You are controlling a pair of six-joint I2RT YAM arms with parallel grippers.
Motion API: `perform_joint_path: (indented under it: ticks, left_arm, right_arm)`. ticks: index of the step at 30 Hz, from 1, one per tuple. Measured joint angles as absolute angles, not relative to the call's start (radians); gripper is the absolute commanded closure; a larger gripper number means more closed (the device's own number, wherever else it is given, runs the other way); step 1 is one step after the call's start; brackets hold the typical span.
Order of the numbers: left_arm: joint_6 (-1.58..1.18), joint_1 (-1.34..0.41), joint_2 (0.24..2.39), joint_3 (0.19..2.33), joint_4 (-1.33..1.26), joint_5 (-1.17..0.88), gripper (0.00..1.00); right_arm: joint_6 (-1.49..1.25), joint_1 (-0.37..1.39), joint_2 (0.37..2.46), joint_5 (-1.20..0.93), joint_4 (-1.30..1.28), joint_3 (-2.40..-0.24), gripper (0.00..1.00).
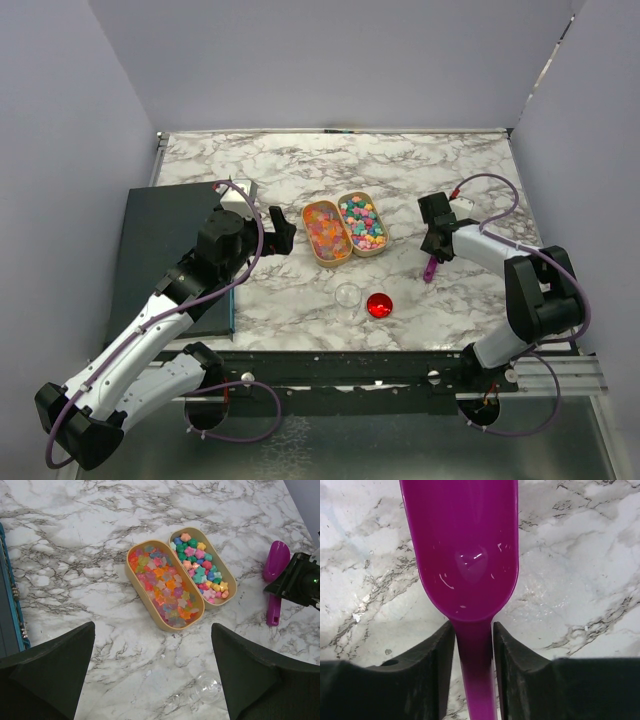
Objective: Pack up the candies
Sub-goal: Pick up the spatula from the center of the board.
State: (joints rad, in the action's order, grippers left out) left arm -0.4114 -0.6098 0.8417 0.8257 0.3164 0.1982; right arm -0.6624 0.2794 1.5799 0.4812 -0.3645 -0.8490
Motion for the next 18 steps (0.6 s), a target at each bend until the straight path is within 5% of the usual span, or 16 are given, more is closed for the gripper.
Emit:
perform_joint_path:
  ticks: [8,18]
  left_arm:
    - [-0.411,-0.609,0.842,0.826,0.316,0.199,0.01]
    - [-0.411,-0.609,0.846,0.826,0.316,0.199,0.01]
  right_arm:
    - [-0.655,0.279,1.575,0.481,-0.364,-0.849,0.99]
    - [-0.552,0.279,1.417,0.427,-0.394,-0.849,1.0]
